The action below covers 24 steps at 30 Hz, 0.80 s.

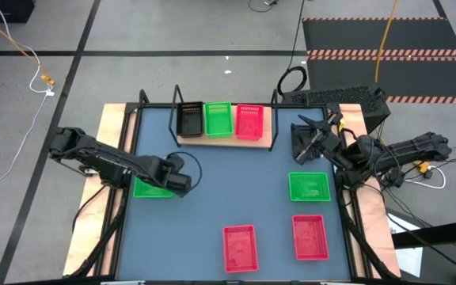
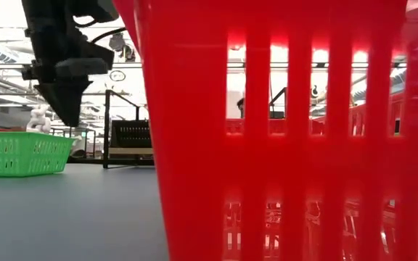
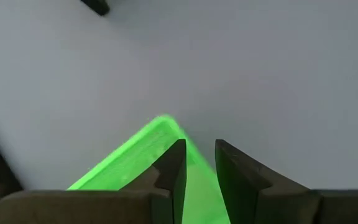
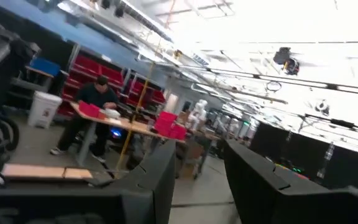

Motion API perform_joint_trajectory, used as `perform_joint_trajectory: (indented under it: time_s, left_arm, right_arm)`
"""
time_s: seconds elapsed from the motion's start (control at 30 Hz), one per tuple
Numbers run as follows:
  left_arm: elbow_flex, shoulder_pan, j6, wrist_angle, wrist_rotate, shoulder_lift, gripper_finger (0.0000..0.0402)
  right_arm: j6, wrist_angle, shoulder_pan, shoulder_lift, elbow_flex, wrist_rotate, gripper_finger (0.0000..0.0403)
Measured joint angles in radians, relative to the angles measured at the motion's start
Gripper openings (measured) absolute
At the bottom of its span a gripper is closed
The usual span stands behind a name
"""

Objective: Stack baskets on shelf by color
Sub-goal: Stack the left green bin on top of the green bin on the shelf

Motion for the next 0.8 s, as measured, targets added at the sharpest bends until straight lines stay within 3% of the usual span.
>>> perform_joint_trajectory:
  time_s: [0.27,0.53,0.8]
  left_arm:
    - [-0.072,0.0,-0.066,0.032,-0.002,0.0,0.0088]
    - [-0.149,0.0,-0.066,0.1,0.085,0.001,0.0087]
    - [-0.111,0.0,-0.022,0.114,0.13,0.001,0.0042]
  right_arm:
    - [0.026,0.0,-0.043,0.002,0.0,-0.046,0.013]
    - [0.044,0.0,-0.043,0.002,0.0,-0.046,0.013]
    - [0.06,0.004,-0.043,0.003,0.0,-0.046,0.013]
